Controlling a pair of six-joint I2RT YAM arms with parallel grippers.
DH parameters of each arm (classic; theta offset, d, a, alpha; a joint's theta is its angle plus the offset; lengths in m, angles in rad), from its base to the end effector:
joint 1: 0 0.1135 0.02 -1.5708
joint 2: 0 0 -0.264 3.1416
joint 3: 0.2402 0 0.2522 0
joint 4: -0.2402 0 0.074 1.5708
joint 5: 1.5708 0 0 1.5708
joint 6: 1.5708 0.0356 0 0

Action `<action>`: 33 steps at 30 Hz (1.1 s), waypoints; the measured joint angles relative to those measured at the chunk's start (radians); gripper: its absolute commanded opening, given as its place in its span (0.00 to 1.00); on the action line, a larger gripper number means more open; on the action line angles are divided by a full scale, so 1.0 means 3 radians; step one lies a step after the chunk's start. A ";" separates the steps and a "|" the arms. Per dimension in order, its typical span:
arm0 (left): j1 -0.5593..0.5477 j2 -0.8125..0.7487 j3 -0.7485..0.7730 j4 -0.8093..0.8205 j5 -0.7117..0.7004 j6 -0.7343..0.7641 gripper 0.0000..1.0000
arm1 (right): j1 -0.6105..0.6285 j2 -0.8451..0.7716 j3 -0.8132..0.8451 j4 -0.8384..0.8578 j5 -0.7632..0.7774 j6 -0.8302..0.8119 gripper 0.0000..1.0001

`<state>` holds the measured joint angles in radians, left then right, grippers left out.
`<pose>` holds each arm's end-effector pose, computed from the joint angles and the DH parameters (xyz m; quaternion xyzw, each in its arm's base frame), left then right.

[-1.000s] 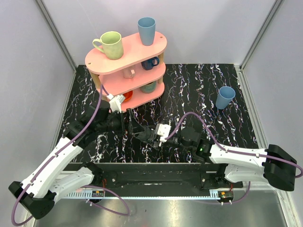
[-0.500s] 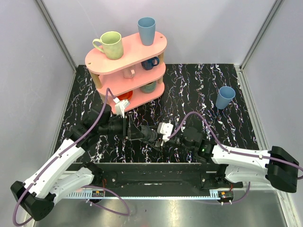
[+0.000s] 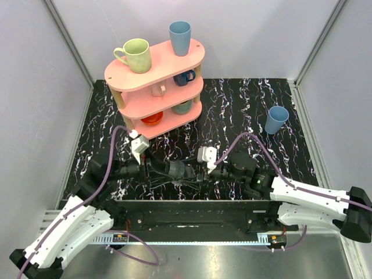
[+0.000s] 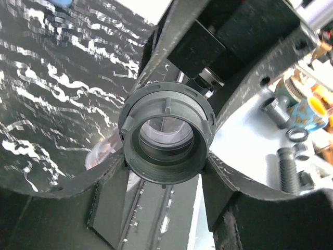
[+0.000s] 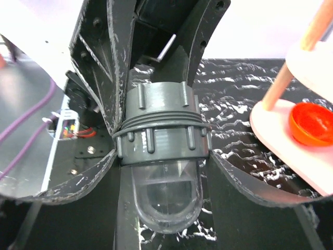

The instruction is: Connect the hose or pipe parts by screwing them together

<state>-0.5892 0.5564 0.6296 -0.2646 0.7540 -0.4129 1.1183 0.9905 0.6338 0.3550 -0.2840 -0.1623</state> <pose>0.0977 -0.0946 0.3117 0.2965 0.6939 -0.5333 0.3825 0.0933 0.2147 0.3048 -0.4987 0.5021 0.4107 0.5749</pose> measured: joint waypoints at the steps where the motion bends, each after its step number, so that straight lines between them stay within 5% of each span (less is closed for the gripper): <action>1: -0.0005 -0.0042 -0.0001 0.0020 0.0037 0.0089 0.00 | 0.0000 -0.0019 0.0048 -0.0039 -0.0079 0.0031 0.00; 5: -0.0011 -0.0148 0.0010 0.0111 0.0262 0.0570 0.07 | -0.0010 -0.0036 0.0226 -0.0240 -0.0312 0.0128 0.00; 7: -0.0011 -0.0145 0.0017 0.0109 0.0346 0.0769 0.18 | -0.0023 -0.0025 0.0263 -0.0312 -0.0379 0.0169 0.00; 8: -0.0011 -0.0140 0.0018 0.0090 0.0380 0.0865 0.79 | -0.0028 -0.0017 0.0271 -0.0333 -0.0407 0.0187 0.00; 9: -0.0011 -0.0131 0.0019 0.0065 0.0398 0.0940 0.93 | -0.0029 -0.0006 0.0271 -0.0352 -0.0422 0.0200 0.00; 15: -0.0038 -0.0024 0.0242 -0.0223 0.0144 0.1144 0.99 | -0.0001 0.0061 0.0271 -0.0418 -0.0474 0.0196 0.00; 23: -0.0037 -0.0493 0.0356 -0.0509 -0.0922 0.0496 0.99 | 0.0004 -0.0038 0.0061 -0.0472 0.0069 -0.0286 0.00; 33: -0.0036 0.0245 0.1024 -0.0947 -0.1175 -0.0565 0.69 | 0.0046 -0.0017 -0.0187 -0.0078 0.0407 -0.0745 0.00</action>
<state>-0.5999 0.6300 0.9367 -0.5488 0.4015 -0.5823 1.1320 0.9855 0.5777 0.3317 -0.1619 -0.3859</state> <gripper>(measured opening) 0.752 0.644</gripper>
